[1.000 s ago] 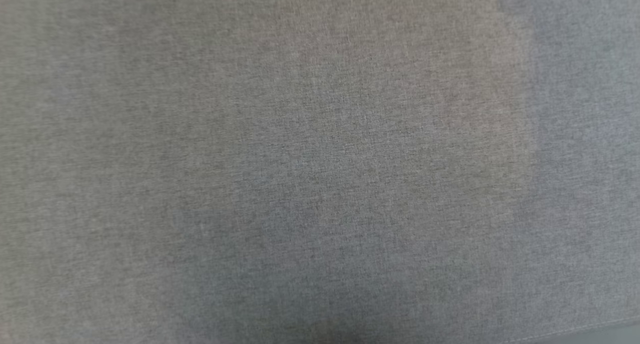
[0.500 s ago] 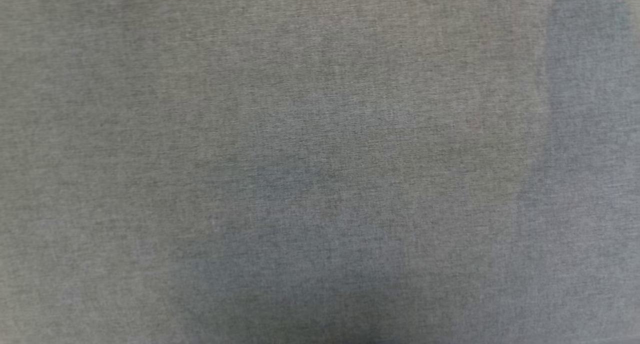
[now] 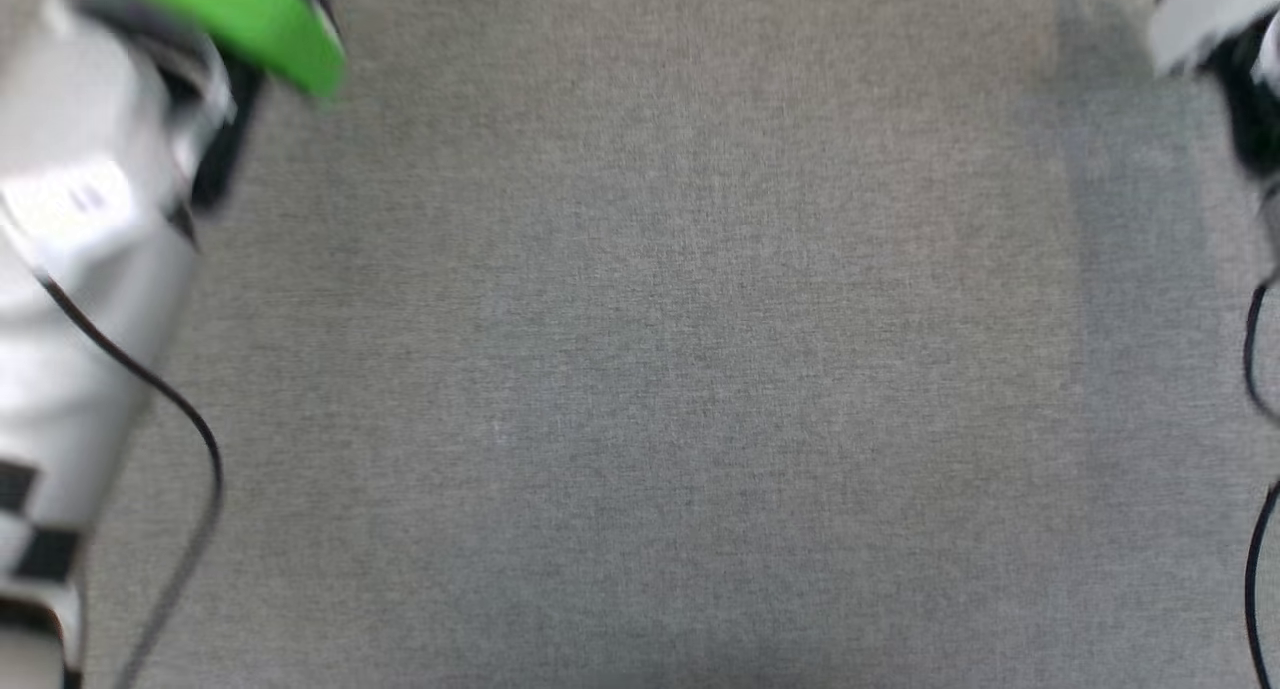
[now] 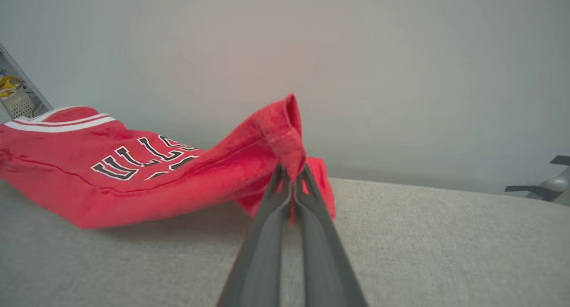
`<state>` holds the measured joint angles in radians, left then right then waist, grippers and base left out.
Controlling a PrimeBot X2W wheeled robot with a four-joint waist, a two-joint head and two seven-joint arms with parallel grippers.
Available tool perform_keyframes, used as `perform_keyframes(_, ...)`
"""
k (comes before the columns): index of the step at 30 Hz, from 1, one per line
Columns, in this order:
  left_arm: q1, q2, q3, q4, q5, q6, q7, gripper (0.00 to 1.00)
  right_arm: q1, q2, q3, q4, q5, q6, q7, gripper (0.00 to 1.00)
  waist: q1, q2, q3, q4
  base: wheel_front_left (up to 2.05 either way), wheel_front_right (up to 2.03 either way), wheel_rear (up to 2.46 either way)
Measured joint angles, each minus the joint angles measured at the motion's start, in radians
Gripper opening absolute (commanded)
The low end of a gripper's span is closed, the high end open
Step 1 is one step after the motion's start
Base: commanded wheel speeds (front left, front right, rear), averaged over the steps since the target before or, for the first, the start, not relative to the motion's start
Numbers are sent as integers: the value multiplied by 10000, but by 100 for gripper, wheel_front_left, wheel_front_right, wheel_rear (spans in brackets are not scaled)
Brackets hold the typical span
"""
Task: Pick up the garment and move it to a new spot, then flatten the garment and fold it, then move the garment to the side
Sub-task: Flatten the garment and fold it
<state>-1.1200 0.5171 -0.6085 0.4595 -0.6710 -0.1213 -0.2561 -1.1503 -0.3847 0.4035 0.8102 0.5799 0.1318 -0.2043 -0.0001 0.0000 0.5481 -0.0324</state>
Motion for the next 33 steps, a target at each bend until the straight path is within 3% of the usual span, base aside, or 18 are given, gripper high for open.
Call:
perform_keyframes(8, 4444, 33, -343, -1058, -566, 646, 2, 0, 2964, -550, 949, -322, 1515, 0, 245, 0, -1, 0, -1556, 281, 0, 0, 0)
perform_keyframes(14, 6532, 180, -784, -1093, -698, 817, 2, 0, 4392, -1034, 1346, -500, 2320, 0, 328, 0, -1, 0, -2619, 533, 0, 0, 0)
perform_keyframes(23, 8174, 550, -1248, -1561, -1060, 817, 107, 0, 5930, -1515, 1718, -963, 3329, 0, 715, 0, -1, 0, -3880, 923, 0, 0, 0)
perform_keyframes(33, 10089, 1269, -1636, -3104, -1473, 1022, 529, 0, 7730, -2232, 1994, -1996, 4077, 0, 1185, 0, -1, 0, -5057, 1029, 0, 0, 0)
